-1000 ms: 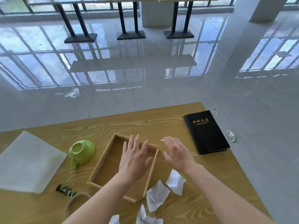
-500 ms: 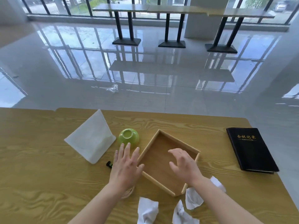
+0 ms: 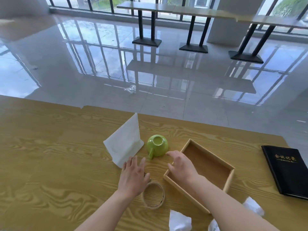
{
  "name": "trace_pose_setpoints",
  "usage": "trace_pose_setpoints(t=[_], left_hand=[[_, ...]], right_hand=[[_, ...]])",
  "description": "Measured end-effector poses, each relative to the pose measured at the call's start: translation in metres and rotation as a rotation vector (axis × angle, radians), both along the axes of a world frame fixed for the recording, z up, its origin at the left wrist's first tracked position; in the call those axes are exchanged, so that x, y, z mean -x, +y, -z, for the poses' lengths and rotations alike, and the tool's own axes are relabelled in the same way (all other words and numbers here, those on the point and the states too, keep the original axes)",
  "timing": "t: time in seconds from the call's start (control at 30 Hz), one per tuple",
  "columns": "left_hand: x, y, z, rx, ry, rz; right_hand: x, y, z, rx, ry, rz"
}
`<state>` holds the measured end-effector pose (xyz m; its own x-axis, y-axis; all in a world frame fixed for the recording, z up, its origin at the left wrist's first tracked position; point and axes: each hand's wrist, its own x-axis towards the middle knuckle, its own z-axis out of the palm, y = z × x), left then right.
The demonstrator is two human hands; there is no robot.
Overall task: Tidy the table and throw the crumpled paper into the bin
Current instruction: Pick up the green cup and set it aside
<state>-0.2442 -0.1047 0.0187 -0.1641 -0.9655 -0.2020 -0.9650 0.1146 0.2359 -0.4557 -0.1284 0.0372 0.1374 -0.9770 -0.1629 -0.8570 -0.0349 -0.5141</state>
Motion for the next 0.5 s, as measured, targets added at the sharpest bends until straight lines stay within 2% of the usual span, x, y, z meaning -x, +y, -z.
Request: trace_pose_setpoints(t=[0.23,0.5], left_hand=[[0.015,-0.043,0.014,-0.069,0.098,-0.040],[0.035,-0.084,0.025,-0.088,0.226,-0.167]], right_hand=[[-0.021,-0.070,0.008,-0.142,0.055,-0.013],[-0.025,-0.112,0.032,-0.221,0.150,-0.115]])
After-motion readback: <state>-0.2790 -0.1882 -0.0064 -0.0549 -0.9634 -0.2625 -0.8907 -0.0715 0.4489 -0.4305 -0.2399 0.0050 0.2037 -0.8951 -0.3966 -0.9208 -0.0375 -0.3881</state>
